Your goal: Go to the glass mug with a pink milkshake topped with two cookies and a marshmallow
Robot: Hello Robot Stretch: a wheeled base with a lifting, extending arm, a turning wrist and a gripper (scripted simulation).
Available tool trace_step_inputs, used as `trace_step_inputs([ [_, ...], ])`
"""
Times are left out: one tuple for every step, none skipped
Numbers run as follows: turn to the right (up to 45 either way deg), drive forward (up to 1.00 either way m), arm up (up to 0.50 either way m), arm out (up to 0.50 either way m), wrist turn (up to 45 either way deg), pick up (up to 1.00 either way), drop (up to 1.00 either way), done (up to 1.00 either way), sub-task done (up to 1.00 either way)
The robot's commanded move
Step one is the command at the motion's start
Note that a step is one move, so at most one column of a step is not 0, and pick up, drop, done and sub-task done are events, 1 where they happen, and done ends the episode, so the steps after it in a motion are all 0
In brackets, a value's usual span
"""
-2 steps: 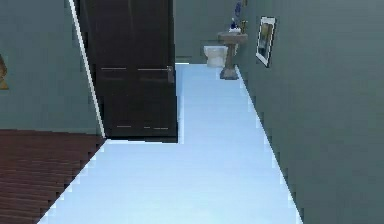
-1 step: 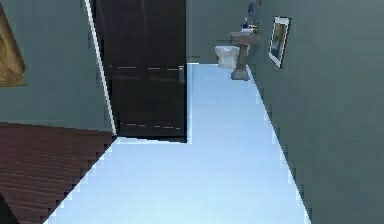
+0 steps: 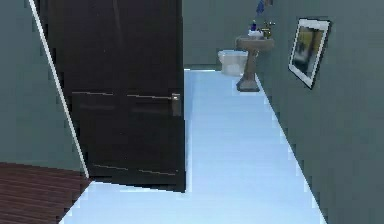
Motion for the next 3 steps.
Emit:
trace_step_inputs([
  [-45.0, 0.0, 0.0, 0.0, 0.0, 0.0, 0.0, 0.0, 0.0],
  [-21.0, 0.0, 0.0, 0.0, 0.0, 0.0, 0.0, 0.0, 0.0],
  [0.0, 1.0, 0.0, 0.0, 0.0, 0.0, 0.0, 0.0, 0.0],
])
